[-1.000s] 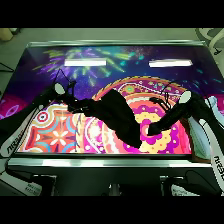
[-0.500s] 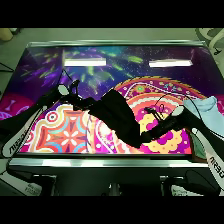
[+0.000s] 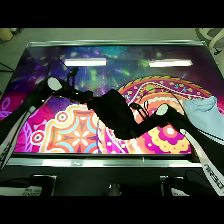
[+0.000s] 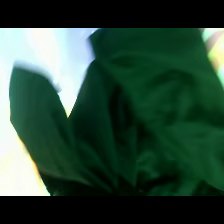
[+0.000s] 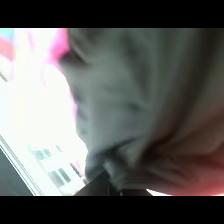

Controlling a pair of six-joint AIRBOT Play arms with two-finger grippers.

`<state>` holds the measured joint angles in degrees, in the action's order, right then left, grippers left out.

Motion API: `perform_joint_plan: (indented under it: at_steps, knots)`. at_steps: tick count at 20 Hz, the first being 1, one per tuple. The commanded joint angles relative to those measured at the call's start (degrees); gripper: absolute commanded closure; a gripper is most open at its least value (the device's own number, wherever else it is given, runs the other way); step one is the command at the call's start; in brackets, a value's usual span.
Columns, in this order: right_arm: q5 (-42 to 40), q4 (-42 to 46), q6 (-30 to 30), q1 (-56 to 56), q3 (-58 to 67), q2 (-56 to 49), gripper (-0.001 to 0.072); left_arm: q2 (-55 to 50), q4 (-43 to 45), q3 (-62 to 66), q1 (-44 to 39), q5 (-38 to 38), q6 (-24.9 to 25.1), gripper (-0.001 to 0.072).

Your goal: Fold the shirts.

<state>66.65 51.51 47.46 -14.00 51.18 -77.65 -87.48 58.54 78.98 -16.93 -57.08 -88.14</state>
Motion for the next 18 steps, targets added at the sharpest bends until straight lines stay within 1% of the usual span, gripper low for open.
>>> perform_joint_plan:
  at_steps: [1,2,3,5,6,8,9,10,11,14,15,18]
  knots:
    - [2.2,12.2,-1.7,-0.9,13.1,11.1,0.0692,10.7,0.0,3.3,-0.2,0.2,7.5,0.0685]
    - [1.9,18.6,-1.6,-0.9,18.9,15.5,0.0692,14.9,0.0,5.7,-0.2,0.6,8.8,0.0684]
    - [0.7,25.4,-0.9,-0.9,25.3,20.2,0.0691,18.8,0.3,8.3,-0.2,2.0,8.9,0.0684]
    - [-5.4,36.0,1.7,-0.9,35.5,28.8,0.0691,27.0,2.5,13.3,-0.2,8.1,8.9,0.0684]
    - [-9.6,38.9,3.4,-0.9,38.8,33.0,0.0691,30.9,3.5,15.0,-0.2,12.3,8.7,0.0684]
    - [-16.9,39.6,6.5,-0.9,40.9,40.0,0.0691,38.4,3.8,15.6,-0.2,22.2,8.0,0.0684]
    - [-17.9,39.6,9.0,-0.9,40.9,42.2,0.0691,41.0,3.8,15.6,-0.2,24.7,8.0,0.0684]
    - [-16.9,39.6,11.4,-0.9,40.9,43.9,0.0691,43.1,3.9,15.6,-0.2,25.5,8.0,0.0684]
    - [-15.0,39.6,12.1,-0.9,40.9,44.8,0.0691,44.4,4.6,15.6,-0.2,25.2,8.0,0.0684]
    - [-8.9,41.0,12.1,-0.9,40.9,44.9,0.0691,45.9,8.8,15.6,-0.2,21.5,7.9,0.0684]
    - [-7.0,41.4,12.1,-0.9,40.9,44.5,0.0691,45.9,11.3,15.6,-0.2,19.6,6.2,0.0684]
    - [-0.3,43.2,12.1,-0.9,40.9,42.3,0.0691,45.2,21.8,15.5,0.8,15.2,-0.9,0.0685]
